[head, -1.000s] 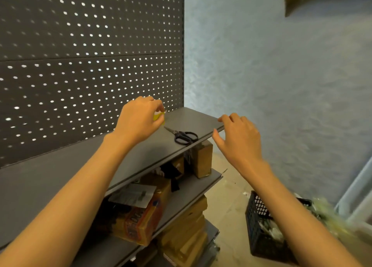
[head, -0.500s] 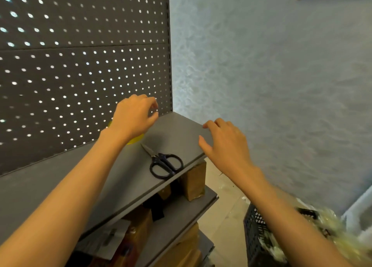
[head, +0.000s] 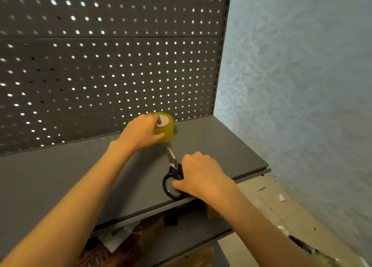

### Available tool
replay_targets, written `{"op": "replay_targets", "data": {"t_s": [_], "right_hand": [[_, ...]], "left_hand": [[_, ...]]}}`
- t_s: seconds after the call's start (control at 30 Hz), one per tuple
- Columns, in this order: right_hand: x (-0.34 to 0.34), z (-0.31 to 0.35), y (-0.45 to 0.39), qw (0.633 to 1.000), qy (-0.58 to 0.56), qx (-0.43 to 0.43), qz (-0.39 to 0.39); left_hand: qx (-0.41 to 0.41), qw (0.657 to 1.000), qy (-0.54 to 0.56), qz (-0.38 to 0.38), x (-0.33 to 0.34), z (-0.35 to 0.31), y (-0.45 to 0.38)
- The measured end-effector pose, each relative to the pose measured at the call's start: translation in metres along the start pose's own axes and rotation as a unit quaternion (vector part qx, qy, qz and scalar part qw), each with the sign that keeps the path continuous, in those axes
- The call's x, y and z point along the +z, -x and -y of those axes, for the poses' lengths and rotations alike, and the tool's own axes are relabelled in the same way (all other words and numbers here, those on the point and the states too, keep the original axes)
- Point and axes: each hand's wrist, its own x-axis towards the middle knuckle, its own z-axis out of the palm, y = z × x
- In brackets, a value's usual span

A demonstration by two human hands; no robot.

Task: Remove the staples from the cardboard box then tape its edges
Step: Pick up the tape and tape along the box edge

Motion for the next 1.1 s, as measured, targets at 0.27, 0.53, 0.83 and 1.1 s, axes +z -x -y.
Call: {"op": "replay_targets", "data": {"t_s": [0.27,0.53,0.83,1.1], "right_hand": [[0.005,-0.012,-0.005,0.999,-0.005,-0.029,0.021],[0.003,-0.027,-0.005,0.998,-0.036,-0.044,-0.006],[0.004,-0.041,-0.009,0.996,-0.058,-0.042,-0.057],[0.001,-0.029,-0.004,0.976,-0.102,-0.102,-0.165]], "left_hand": [[-0.025,0.999,-0.037,0.019,0.023,-0.003,-0.015],[-0.052,0.999,-0.012,0.003,0.025,-0.003,-0.013],[-0.053,0.993,0.051,-0.095,0.001,-0.005,0.011],[-0.088,0.965,0.067,-0.239,-0.075,0.003,0.064]]}}
